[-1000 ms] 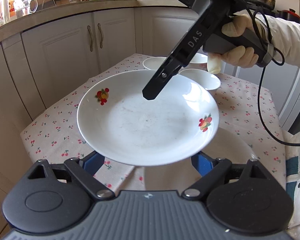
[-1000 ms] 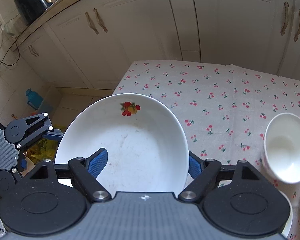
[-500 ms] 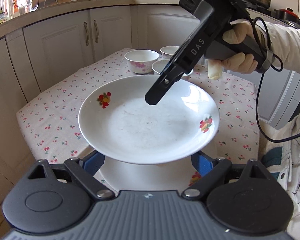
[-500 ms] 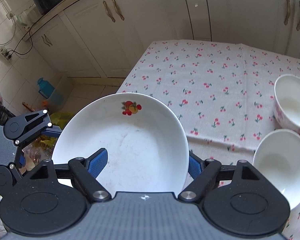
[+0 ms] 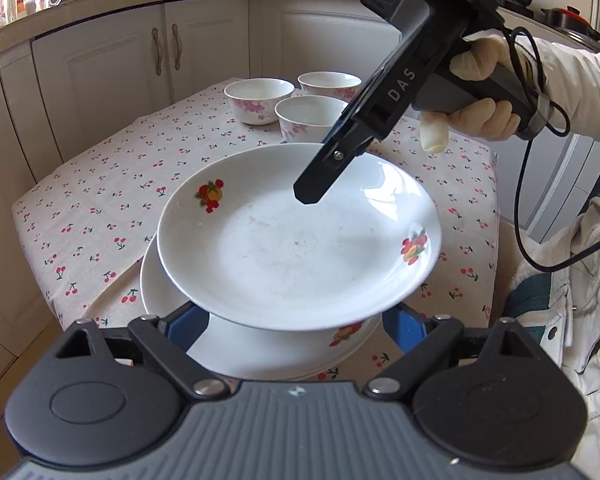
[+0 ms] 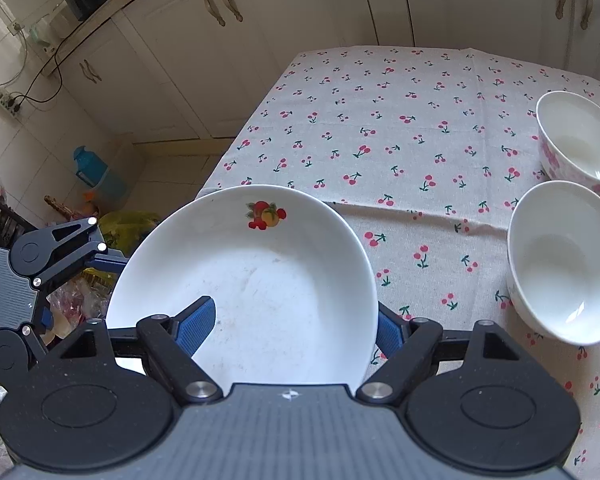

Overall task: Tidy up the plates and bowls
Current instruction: 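Lower the flower plate onto the plate stack with the right gripper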

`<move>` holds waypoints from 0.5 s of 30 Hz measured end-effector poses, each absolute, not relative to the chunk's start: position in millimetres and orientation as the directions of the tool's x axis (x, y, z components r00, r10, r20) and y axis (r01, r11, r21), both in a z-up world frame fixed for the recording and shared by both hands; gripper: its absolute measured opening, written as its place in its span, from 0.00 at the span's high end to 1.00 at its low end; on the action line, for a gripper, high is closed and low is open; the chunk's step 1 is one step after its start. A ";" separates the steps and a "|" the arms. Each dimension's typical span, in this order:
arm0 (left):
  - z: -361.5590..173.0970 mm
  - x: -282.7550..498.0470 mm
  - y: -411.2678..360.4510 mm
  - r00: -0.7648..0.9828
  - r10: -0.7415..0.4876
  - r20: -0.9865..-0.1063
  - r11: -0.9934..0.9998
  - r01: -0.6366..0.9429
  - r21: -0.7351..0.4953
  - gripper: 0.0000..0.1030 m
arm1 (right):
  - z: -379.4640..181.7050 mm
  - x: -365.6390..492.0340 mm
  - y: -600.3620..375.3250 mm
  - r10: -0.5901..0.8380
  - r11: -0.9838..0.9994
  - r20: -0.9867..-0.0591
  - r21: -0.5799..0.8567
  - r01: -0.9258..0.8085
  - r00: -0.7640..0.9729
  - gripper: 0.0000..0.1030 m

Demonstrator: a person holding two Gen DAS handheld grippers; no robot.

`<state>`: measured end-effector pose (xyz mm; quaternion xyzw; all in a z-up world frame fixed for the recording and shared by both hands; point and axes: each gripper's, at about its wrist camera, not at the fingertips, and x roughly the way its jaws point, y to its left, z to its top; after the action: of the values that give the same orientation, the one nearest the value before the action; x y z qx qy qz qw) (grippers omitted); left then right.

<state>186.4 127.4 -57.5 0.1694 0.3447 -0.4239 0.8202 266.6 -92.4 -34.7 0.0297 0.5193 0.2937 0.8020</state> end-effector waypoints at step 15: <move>-63.6 182.8 127.5 0.383 -0.583 -0.716 0.588 0.808 -0.047 0.10 | -37.2 266.0 -88.5 0.486 0.830 -0.827 0.336 -0.445 0.282 0.16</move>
<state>182.8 127.5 -63.6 0.1572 0.3566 -0.4260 0.8165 266.0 -88.5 -37.2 0.0196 0.5240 0.2909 0.8002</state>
